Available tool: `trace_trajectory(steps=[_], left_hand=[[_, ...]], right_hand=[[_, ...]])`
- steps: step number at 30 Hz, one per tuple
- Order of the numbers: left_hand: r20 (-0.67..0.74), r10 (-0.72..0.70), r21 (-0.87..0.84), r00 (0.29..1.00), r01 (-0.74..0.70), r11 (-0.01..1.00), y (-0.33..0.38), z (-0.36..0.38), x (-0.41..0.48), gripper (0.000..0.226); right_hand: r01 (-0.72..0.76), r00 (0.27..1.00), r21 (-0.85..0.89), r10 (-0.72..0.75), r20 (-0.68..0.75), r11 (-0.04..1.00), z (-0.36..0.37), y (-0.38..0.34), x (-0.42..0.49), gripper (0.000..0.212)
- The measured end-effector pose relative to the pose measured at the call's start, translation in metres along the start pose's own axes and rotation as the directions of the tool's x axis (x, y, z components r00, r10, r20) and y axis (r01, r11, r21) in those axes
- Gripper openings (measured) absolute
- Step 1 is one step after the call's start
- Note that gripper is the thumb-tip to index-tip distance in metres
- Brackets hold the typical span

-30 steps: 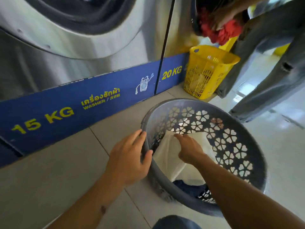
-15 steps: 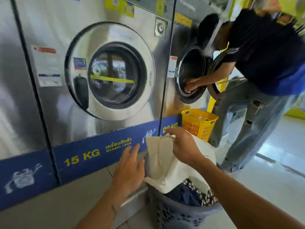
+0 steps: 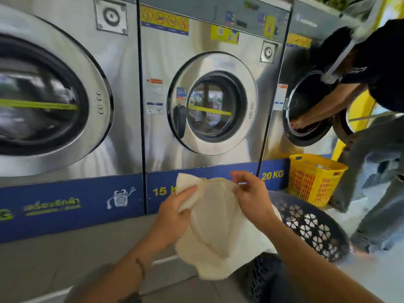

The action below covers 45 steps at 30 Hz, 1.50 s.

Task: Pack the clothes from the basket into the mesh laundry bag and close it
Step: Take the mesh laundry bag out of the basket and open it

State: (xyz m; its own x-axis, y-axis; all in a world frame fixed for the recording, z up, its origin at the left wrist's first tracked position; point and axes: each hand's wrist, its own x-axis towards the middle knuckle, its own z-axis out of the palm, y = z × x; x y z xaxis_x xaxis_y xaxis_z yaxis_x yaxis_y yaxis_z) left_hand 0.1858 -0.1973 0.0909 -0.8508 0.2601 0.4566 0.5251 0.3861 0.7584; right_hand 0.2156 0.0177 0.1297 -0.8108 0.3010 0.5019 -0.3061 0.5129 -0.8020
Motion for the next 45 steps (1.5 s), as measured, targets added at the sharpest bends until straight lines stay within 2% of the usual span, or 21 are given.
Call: trace_trajectory(steps=[2, 4, 7, 9, 13, 17, 21, 24, 27, 31, 33, 35, 37, 39, 43, 45], left_hand=[[-0.136, 0.074, 0.061, 0.988, -0.066, 0.996, 0.001, -0.023, 0.002, 0.064], [-0.194, 0.101, 0.118, 0.976, -0.079, 0.990, 0.004, -0.049, 0.007, 0.061], [-0.167, 0.116, 0.226, 0.979, -0.076, 0.971, -0.005, -0.077, 0.013, 0.057], [-0.097, 0.089, 0.300, 0.991, -0.056, 0.952, -0.023, -0.080, 0.015, 0.055], [0.090, -0.080, 0.357, 0.993, 0.043, 0.933, -0.067, -0.058, 0.021, 0.052], [0.216, -0.173, 0.386, 0.961, 0.079, 0.919, -0.090, -0.018, 0.033, 0.056], [0.241, -0.208, 0.382, 0.948, 0.105, 0.918, -0.089, 0.026, 0.062, 0.058], [0.228, -0.240, 0.334, 0.944, 0.156, 0.930, -0.081, 0.067, 0.089, 0.058], [0.259, -0.250, 0.278, 0.933, 0.176, 0.944, -0.080, 0.102, 0.107, 0.060], [0.327, -0.239, 0.347, 0.914, 0.119, 0.930, -0.084, 0.137, 0.122, 0.065], [0.345, -0.240, 0.388, 0.907, 0.095, 0.917, -0.084, 0.148, 0.127, 0.066], [0.365, -0.253, 0.411, 0.896, 0.088, 0.907, -0.086, 0.155, 0.131, 0.068], [0.377, -0.254, 0.414, 0.891, 0.084, 0.906, -0.088, 0.162, 0.135, 0.068], [0.379, -0.251, 0.420, 0.891, 0.076, 0.904, -0.091, 0.167, 0.139, 0.068], [0.393, -0.238, 0.444, 0.888, 0.043, 0.895, -0.095, 0.175, 0.143, 0.068], [0.404, -0.235, 0.455, 0.884, 0.028, 0.890, -0.095, 0.177, 0.142, 0.069]], right_hand=[[-0.043, 0.994, -0.058, 0.049, 0.094, 0.997, 0.020, 0.005, -0.008, 0.039], [-0.068, 0.973, -0.141, 0.097, 0.211, 0.988, 0.042, 0.014, -0.013, 0.035], [-0.050, 0.919, -0.271, 0.151, 0.365, 0.961, 0.073, 0.034, -0.018, 0.035], [-0.034, 0.894, -0.339, 0.180, 0.411, 0.940, 0.090, 0.051, -0.021, 0.042], [-0.035, 0.881, -0.430, 0.231, 0.413, 0.902, 0.109, 0.089, -0.025, 0.050], [-0.008, 0.884, -0.482, 0.231, 0.406, 0.876, 0.104, 0.120, -0.012, 0.052], [0.044, 0.866, -0.459, 0.195, 0.461, 0.888, 0.077, 0.137, 0.025, 0.052], [0.056, 0.883, -0.455, 0.169, 0.437, 0.889, 0.044, 0.158, 0.056, 0.051], [-0.006, 0.917, -0.430, 0.177, 0.359, 0.903, 0.012, 0.187, 0.077, 0.046], [-0.142, 0.923, -0.467, 0.287, 0.257, 0.873, -0.024, 0.242, 0.095, 0.041], [-0.206, 0.869, -0.556, 0.412, 0.274, 0.805, -0.036, 0.280, 0.095, 0.040], [-0.206, 0.746, -0.693, 0.569, 0.345, 0.691, -0.044, 0.316, 0.090, 0.056], [-0.095, 0.600, -0.843, 0.706, 0.376, 0.530, -0.047, 0.346, 0.080, 0.079], [0.023, 0.489, -0.915, 0.793, 0.362, 0.404, -0.047, 0.370, 0.066, 0.093], [0.130, 0.246, -0.945, 0.913, 0.325, 0.301, -0.036, 0.392, 0.046, 0.115], [0.189, 0.171, -0.937, 0.930, 0.325, 0.293, -0.029, 0.393, 0.039, 0.117]])
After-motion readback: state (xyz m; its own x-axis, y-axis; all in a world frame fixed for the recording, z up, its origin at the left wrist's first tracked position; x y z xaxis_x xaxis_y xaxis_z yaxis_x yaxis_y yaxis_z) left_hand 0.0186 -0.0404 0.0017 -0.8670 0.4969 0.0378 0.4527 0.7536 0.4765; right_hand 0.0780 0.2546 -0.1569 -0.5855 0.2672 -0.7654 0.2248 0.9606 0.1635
